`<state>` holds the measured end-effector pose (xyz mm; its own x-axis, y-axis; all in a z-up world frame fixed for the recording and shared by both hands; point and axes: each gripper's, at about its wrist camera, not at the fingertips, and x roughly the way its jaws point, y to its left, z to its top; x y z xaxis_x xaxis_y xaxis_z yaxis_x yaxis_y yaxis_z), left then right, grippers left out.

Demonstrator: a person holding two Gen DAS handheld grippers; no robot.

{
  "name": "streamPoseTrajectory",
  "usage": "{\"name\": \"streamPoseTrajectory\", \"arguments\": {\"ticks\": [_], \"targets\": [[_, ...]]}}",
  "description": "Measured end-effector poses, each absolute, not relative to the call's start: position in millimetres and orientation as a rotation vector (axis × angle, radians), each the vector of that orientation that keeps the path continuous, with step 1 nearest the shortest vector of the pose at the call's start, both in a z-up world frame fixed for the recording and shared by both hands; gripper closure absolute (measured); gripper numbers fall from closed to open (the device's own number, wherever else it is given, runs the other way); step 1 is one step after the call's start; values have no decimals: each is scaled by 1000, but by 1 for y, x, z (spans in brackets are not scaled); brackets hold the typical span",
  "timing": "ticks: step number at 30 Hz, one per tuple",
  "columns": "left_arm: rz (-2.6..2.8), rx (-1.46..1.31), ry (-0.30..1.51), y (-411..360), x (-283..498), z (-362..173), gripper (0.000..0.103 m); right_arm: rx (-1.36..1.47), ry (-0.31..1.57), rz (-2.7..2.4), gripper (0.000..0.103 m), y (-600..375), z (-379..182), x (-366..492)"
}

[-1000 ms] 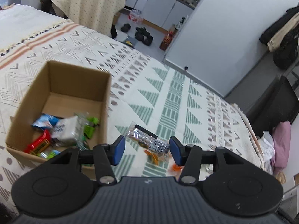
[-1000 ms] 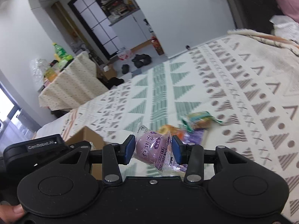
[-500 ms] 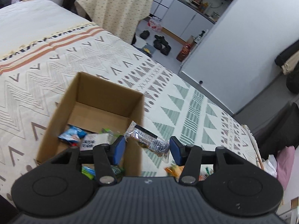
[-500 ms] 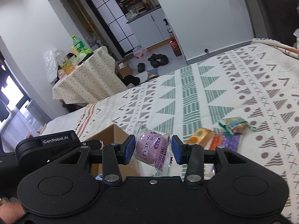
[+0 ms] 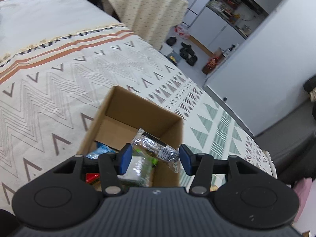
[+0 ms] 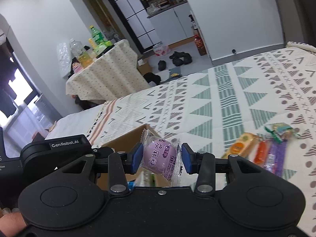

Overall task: Organize snacks
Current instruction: 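Carry silver bar and purple pastry to the box and open both grippers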

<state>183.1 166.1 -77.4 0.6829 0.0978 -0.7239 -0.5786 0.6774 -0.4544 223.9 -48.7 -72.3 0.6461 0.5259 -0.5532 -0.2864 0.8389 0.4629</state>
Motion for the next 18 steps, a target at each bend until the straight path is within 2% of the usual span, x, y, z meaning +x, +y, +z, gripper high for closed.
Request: {"name": "streamPoseTrajectory", "arguments": {"ticks": [12, 18], "targets": [[465, -811, 745, 196, 182, -89, 51, 298, 756, 526, 61, 6, -78, 230], [508, -862, 734, 208, 176, -92, 43, 298, 765, 528, 61, 18, -79, 234]]}}
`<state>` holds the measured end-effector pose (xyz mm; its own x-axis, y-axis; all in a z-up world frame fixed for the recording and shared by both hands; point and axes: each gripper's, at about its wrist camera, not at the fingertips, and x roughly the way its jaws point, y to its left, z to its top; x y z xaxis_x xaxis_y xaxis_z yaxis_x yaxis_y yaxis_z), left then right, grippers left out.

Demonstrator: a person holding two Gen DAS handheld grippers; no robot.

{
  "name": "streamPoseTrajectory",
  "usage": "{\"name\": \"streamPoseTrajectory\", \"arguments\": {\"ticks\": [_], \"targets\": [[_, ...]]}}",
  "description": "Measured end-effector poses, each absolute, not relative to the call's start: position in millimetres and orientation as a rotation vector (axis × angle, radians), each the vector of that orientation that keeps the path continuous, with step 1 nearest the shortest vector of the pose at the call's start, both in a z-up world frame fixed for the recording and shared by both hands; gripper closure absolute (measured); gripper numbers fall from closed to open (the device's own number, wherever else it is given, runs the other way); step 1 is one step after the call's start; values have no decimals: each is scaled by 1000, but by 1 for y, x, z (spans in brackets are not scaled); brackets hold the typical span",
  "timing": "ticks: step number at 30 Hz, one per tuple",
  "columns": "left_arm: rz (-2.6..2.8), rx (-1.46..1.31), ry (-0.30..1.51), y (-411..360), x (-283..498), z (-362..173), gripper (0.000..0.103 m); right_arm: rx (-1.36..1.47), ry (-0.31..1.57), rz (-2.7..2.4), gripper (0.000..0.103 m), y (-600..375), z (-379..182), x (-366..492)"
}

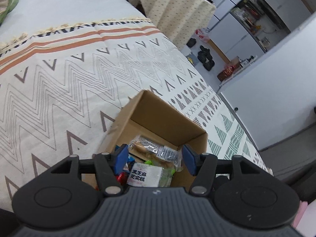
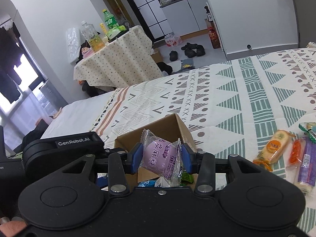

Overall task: Organize snacks
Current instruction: 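Carry silver bar and purple pastry to the box and open both grippers, then move both open tools back to the remaining snacks on the bed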

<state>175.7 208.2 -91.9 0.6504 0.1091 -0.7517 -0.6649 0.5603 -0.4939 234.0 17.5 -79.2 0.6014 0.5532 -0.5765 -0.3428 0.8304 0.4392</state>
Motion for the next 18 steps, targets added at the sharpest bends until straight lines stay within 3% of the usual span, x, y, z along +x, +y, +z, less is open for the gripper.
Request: {"name": "streamPoseTrajectory", "arguments": {"ticks": [8, 10, 11, 13, 18], "targets": [[538, -876, 710, 211, 171, -88, 35, 314, 736, 550, 60, 27, -68, 239], [546, -883, 709, 212, 171, -88, 33, 322, 725, 576, 54, 28, -64, 240], [551, -883, 709, 212, 171, -88, 31, 325, 722, 583, 44, 27, -63, 239], [557, -877, 709, 212, 172, -89, 26, 329, 724, 590, 37, 24, -63, 239], [543, -848, 719, 202, 176, -88, 15, 336, 732, 542, 36, 2, -68, 237]]}}
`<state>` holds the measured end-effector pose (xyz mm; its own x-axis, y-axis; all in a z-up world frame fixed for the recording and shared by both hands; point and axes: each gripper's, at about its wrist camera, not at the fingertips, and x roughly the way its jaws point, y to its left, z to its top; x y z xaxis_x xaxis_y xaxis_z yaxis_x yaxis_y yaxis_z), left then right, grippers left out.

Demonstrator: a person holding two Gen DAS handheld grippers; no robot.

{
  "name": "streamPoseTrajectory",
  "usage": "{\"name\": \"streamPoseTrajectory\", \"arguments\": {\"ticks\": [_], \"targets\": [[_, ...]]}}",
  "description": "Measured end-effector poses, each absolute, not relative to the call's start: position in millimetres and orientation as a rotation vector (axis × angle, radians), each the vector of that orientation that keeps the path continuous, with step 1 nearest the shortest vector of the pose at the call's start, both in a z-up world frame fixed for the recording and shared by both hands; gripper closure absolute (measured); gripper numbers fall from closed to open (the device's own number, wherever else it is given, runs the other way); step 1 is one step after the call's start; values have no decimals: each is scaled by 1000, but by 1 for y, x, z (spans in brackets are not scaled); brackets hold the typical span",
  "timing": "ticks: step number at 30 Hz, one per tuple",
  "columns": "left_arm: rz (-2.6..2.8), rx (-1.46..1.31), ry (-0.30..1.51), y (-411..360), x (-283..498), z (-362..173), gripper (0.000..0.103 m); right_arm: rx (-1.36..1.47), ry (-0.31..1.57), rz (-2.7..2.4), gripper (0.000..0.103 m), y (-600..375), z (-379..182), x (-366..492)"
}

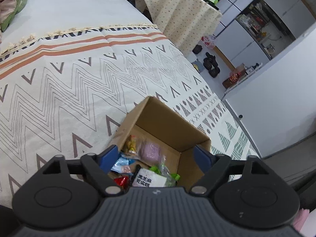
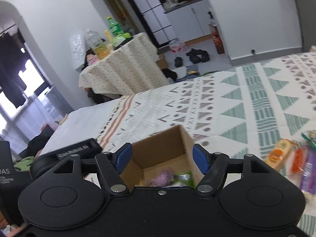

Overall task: Organize snacks
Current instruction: 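Move both open tools back to the remaining snacks on the bed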

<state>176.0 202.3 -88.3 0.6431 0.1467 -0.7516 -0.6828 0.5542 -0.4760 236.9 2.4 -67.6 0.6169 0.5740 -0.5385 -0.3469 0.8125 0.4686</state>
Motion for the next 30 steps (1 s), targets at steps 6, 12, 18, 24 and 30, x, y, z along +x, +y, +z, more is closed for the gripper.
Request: {"name": "streamPoseTrajectory", "arguments": {"ticks": [6, 12, 18, 24, 30], "targets": [[470, -747, 787, 176, 190, -88, 8, 356, 740, 459, 32, -40, -77, 234], [383, -651, 818, 142, 198, -88, 5, 366, 743, 396, 26, -75, -85, 229], [303, -557, 827, 108, 205, -86, 2, 376, 742, 354, 21, -108, -91, 223], [247, -494, 841, 79, 210, -88, 2, 390, 745, 316, 20, -139, -96, 219], [225, -448, 847, 61, 214, -92, 2, 402, 741, 281, 20, -168, -102, 217]]}}
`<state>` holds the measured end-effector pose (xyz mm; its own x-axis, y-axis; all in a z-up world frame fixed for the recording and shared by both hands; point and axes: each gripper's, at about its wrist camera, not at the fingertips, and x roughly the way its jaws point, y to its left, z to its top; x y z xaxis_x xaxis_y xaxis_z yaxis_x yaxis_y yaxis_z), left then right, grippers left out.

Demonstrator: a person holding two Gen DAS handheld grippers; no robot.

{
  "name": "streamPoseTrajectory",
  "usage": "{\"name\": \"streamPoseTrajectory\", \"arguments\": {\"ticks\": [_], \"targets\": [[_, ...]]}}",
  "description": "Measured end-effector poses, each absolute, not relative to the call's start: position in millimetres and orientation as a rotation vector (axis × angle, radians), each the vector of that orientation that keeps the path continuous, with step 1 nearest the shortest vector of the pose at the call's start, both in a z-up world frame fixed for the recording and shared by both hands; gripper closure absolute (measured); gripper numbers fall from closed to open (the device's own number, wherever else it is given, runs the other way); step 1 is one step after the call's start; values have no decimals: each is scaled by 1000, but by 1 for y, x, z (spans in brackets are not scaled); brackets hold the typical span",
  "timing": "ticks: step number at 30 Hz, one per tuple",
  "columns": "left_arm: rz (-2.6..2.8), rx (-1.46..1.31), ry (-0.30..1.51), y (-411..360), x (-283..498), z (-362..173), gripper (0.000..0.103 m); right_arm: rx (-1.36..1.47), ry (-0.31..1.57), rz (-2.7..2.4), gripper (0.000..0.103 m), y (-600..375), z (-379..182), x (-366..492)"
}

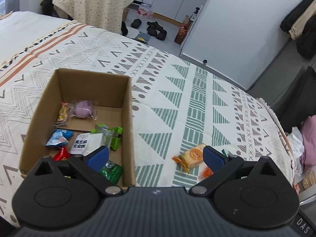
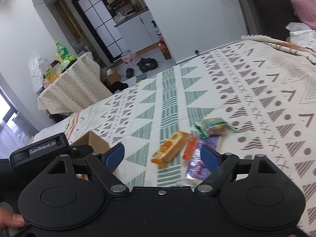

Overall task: Organize snacks
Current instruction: 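Move both open tools back to the remaining snacks on the bed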

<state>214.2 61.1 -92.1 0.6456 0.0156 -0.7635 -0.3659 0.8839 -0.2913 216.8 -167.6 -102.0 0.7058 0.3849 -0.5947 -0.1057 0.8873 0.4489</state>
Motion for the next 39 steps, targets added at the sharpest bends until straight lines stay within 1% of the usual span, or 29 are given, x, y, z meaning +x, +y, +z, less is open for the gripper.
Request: {"name": "streamPoseTrajectory", "arguments": {"ticks": [5, 11, 18, 22, 25, 28, 29, 33, 37, 39], "targets": [[176, -390, 828, 43, 220, -91, 2, 423, 753, 259, 20, -189, -113, 216], [91, -252, 826, 13, 242, -91, 2, 446, 765, 250, 20, -206, -134, 218], [38, -168, 883, -7, 270, -110, 4, 509, 795, 229, 21, -214, -159, 224], [30, -159, 905, -7, 283, -119, 4, 507, 815, 247, 25, -209, -169, 235], [24, -146, 919, -11, 291, -127, 5, 504, 828, 248, 25, -205, -176, 242], [16, -141, 937, -15, 297, -137, 9, 526, 841, 239, 26, -204, -185, 250], [13, -139, 947, -16, 299, -141, 10, 534, 847, 238, 28, -204, -188, 253], [-1, -117, 984, -22, 307, -158, 19, 511, 860, 228, 28, -196, -197, 263], [2, -111, 1014, -21, 316, -171, 20, 497, 881, 232, 28, -190, -206, 268], [6, -108, 1024, -21, 320, -176, 20, 469, 892, 199, 32, -189, -210, 270]]}}
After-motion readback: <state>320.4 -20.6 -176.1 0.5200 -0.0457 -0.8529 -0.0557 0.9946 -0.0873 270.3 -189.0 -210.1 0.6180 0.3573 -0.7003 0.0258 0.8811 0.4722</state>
